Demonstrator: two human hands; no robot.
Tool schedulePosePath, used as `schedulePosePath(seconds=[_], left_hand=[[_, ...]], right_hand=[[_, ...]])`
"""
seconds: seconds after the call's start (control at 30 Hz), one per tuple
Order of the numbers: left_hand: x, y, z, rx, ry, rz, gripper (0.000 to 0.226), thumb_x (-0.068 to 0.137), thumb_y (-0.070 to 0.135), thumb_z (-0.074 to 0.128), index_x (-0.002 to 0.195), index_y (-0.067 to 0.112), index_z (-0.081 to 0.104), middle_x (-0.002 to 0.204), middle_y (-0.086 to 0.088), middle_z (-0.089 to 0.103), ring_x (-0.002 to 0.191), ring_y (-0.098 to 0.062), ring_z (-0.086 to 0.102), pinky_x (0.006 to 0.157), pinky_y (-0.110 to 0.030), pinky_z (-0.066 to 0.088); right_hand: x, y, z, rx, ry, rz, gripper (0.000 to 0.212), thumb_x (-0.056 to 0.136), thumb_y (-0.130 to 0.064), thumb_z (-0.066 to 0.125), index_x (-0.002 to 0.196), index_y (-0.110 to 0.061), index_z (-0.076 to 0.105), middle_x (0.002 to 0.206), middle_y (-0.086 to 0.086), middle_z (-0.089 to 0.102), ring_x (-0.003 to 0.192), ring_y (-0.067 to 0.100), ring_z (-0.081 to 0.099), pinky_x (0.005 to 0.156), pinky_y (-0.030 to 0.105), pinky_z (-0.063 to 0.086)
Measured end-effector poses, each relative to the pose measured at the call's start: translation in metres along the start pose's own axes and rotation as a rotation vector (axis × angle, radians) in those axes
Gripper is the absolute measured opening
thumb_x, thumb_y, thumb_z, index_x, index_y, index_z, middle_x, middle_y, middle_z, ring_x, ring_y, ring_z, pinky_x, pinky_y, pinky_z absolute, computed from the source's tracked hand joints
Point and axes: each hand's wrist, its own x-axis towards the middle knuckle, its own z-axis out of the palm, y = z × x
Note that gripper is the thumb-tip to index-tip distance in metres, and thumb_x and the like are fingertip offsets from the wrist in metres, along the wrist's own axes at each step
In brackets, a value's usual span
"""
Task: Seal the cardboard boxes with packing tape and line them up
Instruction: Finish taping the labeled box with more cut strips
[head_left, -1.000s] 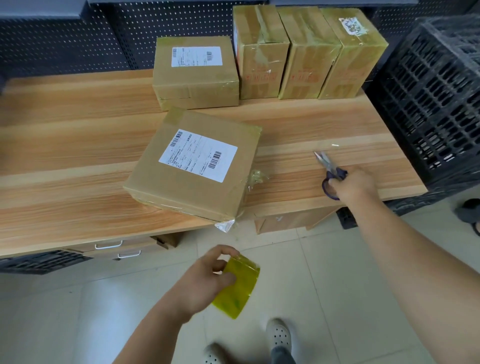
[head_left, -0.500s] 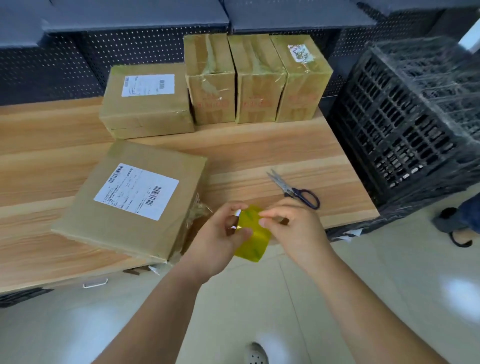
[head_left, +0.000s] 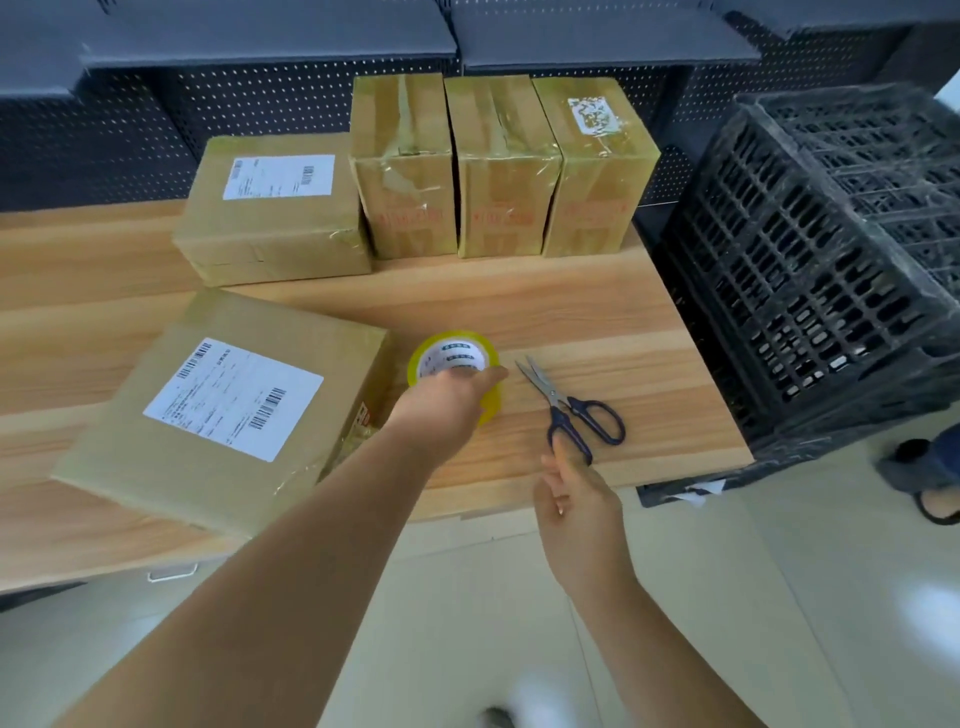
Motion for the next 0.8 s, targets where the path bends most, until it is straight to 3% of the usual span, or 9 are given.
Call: schedulePosePath(seconds=[0.07,0.13,0.2,0.27,0.33,0.4,0.57,0.7,0.8], left_hand=[[0.003,0.002,0.004,0.095,-0.033,0.031,0.068,0.101,0.020,0.048,0.154,0.036,0.008,0.122,-0.009,0.060,0.094,-0.030,0.060,0.075,-0.041,0.054],[-0.006,0.005,0.010,0.084,0.019,0.064,0.075,0.098,0.029,0.055,0.154,0.034,0.005,0.128,-0.007,0.057,0.111,-0.030,0.054,0.090,-0.039,0.047],[-0.027,-0.001,0.015,-0.159,0.164,0.079,0.076,0.091,0.035,0.065,0.153,0.030,0.022,0.139,-0.005,0.051,0.128,-0.028,0.046,0.105,-0.037,0.037],[-0.061,-0.020,0.018,-0.477,0.415,0.068,0.056,0.087,0.032,0.070,0.138,0.021,0.051,0.129,-0.005,0.057,0.118,-0.025,0.054,0.100,-0.031,0.041],[-0.098,-0.054,0.017,-0.569,0.665,0.044,0.029,0.089,0.028,0.067,0.115,0.015,0.066,0.116,0.002,0.063,0.106,-0.019,0.059,0.091,-0.017,0.041],[-0.130,-0.100,0.014,-0.535,0.761,-0.034,0.018,0.093,0.025,0.063,0.106,0.016,0.072,0.117,0.011,0.061,0.119,-0.011,0.054,0.097,-0.008,0.032],[-0.167,-0.189,0.027,-0.287,0.282,-0.089,0.068,0.090,0.067,0.020,0.139,0.033,0.051,0.156,0.016,0.020,0.150,-0.013,0.009,0.122,-0.035,0.011],[-0.179,-0.199,0.035,-0.175,0.257,-0.191,0.076,0.082,0.068,-0.005,0.151,0.046,0.020,0.161,0.020,-0.001,0.150,-0.011,-0.005,0.119,-0.031,0.001],[-0.169,-0.206,0.034,-0.110,0.228,-0.273,0.070,0.087,0.071,-0.003,0.152,0.047,0.007,0.162,0.017,-0.008,0.150,-0.014,-0.010,0.119,-0.037,0.003]], right_hand=[[-0.011,0.002,0.006,0.015,-0.025,0.023,0.043,0.092,-0.007,0.063,0.134,-0.014,0.059,0.108,-0.011,0.062,0.099,0.011,0.064,0.077,0.005,0.044],[-0.020,-0.002,0.014,0.036,-0.067,0.073,0.032,0.091,-0.011,0.064,0.123,-0.019,0.067,0.099,-0.013,0.064,0.093,0.006,0.062,0.079,0.017,0.050],[-0.027,-0.010,0.023,0.077,-0.102,0.122,0.024,0.092,-0.016,0.065,0.115,-0.020,0.071,0.094,-0.013,0.066,0.088,0.001,0.059,0.076,0.016,0.048],[-0.033,-0.024,0.033,0.130,-0.141,0.146,0.018,0.093,-0.017,0.064,0.106,-0.023,0.073,0.091,-0.015,0.068,0.086,-0.003,0.057,0.070,0.009,0.043],[-0.035,-0.047,0.046,0.191,-0.206,0.160,0.017,0.095,-0.019,0.061,0.101,-0.033,0.069,0.095,-0.017,0.067,0.088,-0.008,0.057,0.072,0.009,0.042],[-0.031,-0.073,0.066,0.225,-0.266,0.130,0.019,0.097,-0.026,0.058,0.112,-0.035,0.065,0.107,-0.017,0.064,0.094,-0.008,0.057,0.079,0.010,0.043],[-0.004,-0.118,0.130,0.268,-0.346,0.155,0.051,0.092,-0.045,0.053,0.139,-0.026,0.052,0.113,-0.011,0.062,0.107,0.011,0.062,0.097,0.041,0.051],[0.017,-0.135,0.155,0.305,-0.431,0.176,0.047,0.097,-0.042,0.046,0.142,-0.029,0.049,0.130,-0.009,0.059,0.118,0.007,0.057,0.106,0.043,0.045],[0.033,-0.141,0.160,0.301,-0.426,0.173,0.045,0.101,-0.033,0.049,0.146,-0.025,0.045,0.138,-0.005,0.055,0.124,0.008,0.053,0.109,0.040,0.042]])
